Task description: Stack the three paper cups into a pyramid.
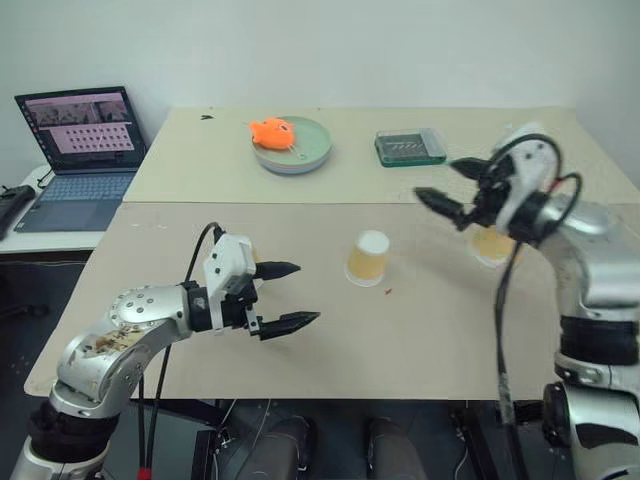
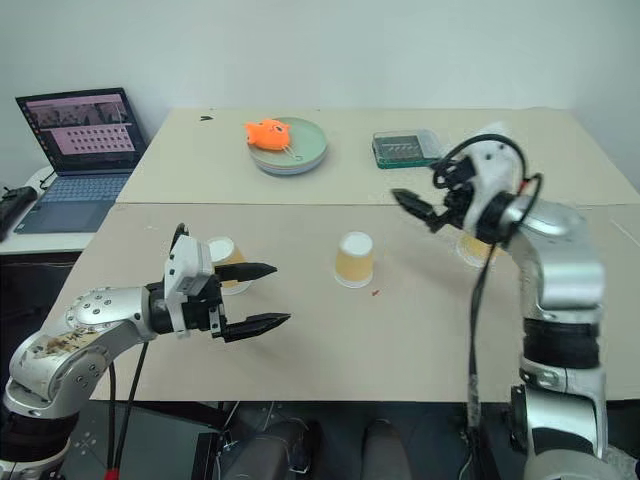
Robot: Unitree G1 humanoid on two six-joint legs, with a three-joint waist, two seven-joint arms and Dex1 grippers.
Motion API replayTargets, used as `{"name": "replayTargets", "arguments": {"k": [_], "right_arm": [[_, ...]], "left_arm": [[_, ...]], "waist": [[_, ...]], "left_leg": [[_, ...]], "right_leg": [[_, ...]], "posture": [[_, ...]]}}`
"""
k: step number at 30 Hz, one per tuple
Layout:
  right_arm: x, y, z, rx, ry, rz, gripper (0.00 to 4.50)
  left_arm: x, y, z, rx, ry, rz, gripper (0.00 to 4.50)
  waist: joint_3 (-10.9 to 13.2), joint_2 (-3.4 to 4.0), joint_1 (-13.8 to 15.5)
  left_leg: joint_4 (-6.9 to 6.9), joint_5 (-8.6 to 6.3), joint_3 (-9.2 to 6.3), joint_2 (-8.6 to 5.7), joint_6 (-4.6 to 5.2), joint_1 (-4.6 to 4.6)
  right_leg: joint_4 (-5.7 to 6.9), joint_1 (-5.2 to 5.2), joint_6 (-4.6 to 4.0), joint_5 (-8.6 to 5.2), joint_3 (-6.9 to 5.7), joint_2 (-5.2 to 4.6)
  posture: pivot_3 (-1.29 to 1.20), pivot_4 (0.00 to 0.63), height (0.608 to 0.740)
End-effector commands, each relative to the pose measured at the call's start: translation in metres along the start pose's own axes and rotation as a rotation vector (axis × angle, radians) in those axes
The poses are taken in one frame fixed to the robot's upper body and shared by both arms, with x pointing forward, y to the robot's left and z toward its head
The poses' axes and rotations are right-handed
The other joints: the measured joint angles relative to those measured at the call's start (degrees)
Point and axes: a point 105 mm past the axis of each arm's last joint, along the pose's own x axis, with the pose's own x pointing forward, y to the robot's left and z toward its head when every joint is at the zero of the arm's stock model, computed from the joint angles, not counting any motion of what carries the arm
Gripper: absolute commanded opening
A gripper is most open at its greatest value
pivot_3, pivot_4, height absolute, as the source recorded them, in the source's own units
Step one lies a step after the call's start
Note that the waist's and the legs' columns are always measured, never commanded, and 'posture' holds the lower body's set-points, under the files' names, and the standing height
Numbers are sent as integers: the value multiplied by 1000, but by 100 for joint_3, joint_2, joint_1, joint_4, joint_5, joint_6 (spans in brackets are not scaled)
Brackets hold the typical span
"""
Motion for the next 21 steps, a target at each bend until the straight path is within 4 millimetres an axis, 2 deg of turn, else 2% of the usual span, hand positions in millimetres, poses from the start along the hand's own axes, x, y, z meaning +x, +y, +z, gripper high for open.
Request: {"name": "replayTargets", "arguments": {"k": [1,4,9,15,21], "right_arm": [[-21,-14,-4,-82,30,-367,4453],[-26,-8,-20,-77,48,-508,4453],[-26,-20,-36,-75,48,-677,4453],[-19,-22,-59,60,49,-708,4453],[-18,-26,-74,303,-10,-718,4453]], "left_arm": [[-1,3,10,47,-33,7,4500],[0,3,10,42,-35,-5,4500],[1,3,10,45,-28,-17,4500],[0,7,13,55,-26,-9,4500],[-1,8,14,59,-24,-3,4500]], "waist": [[-1,0,-44],[-2,1,-70],[-2,2,-73],[-2,2,-78],[-2,2,-113]], "left_leg": [[0,0,5,1,-1,-1],[-1,4,9,1,-6,-1],[-1,5,9,-3,-8,2],[-1,6,6,-1,-8,6],[-1,6,6,1,-8,6]], "right_leg": [[4,1,-2,-1,4,0],[19,-5,-10,-6,14,0],[16,-12,-10,-7,10,4],[13,-9,-11,-6,7,11],[14,-7,-11,-6,11,16]], "posture": [[0,150,730],[0,150,730],[0,150,730],[0,150,730],[0,150,730]]}}
